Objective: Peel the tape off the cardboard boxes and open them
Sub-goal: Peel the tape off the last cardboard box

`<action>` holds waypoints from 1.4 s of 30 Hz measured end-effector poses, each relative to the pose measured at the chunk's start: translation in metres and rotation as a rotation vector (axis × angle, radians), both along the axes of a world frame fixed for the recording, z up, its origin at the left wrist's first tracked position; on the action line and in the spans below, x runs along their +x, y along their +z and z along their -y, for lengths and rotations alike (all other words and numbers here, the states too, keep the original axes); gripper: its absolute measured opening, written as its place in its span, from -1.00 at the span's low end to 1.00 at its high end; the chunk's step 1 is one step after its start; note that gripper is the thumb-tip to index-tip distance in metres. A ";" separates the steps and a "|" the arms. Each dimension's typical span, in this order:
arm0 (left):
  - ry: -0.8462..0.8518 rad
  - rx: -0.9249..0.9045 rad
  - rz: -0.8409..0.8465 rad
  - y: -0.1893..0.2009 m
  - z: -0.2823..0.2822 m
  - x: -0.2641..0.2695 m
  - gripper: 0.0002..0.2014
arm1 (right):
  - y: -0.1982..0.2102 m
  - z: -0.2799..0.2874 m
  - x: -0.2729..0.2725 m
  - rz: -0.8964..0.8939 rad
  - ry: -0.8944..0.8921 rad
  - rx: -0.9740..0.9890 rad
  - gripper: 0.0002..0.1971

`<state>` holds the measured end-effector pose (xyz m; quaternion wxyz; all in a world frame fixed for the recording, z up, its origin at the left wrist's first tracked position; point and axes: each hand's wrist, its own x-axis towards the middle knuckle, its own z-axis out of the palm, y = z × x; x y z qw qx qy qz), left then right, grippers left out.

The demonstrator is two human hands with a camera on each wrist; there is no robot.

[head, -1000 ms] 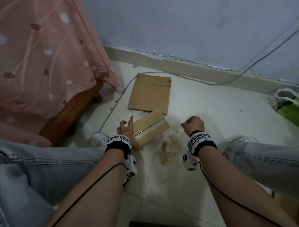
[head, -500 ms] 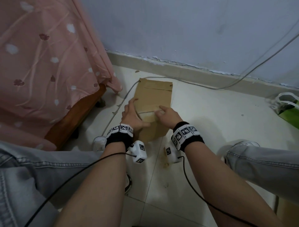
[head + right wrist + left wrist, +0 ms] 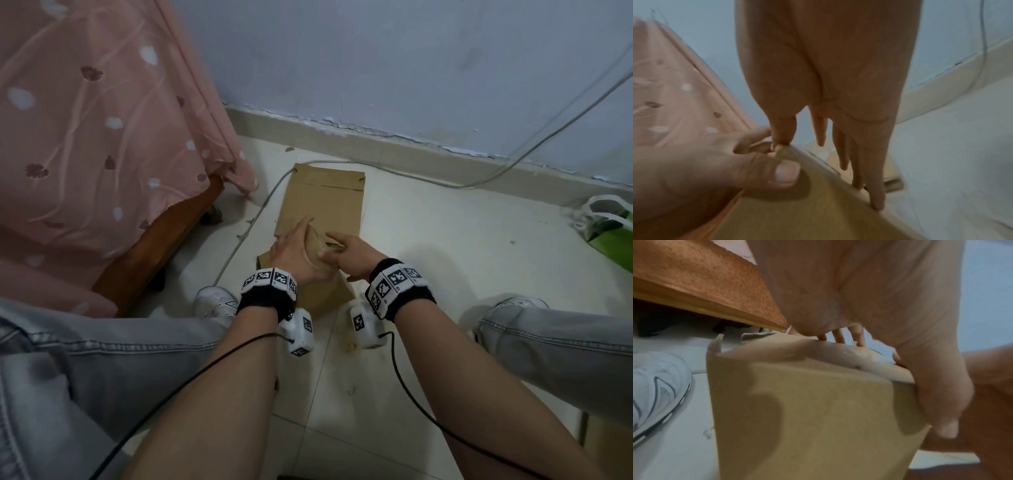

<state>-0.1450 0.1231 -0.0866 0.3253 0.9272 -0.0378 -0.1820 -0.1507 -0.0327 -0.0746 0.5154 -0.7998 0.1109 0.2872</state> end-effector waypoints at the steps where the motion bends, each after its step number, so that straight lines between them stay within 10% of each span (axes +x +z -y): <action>1: -0.027 0.025 -0.015 -0.002 -0.003 0.002 0.30 | -0.004 0.001 -0.002 0.002 -0.032 -0.006 -0.39; 7: -0.119 0.306 -0.163 -0.010 -0.018 -0.002 0.32 | -0.018 0.019 -0.005 0.023 -0.096 -0.143 -0.50; 29: -0.056 0.141 -0.171 -0.025 -0.017 -0.007 0.20 | -0.023 -0.021 -0.010 0.338 0.107 -0.715 -0.74; 42: -0.037 0.128 -0.192 -0.025 -0.013 -0.007 0.20 | -0.019 -0.022 -0.010 0.330 0.025 -0.700 -0.74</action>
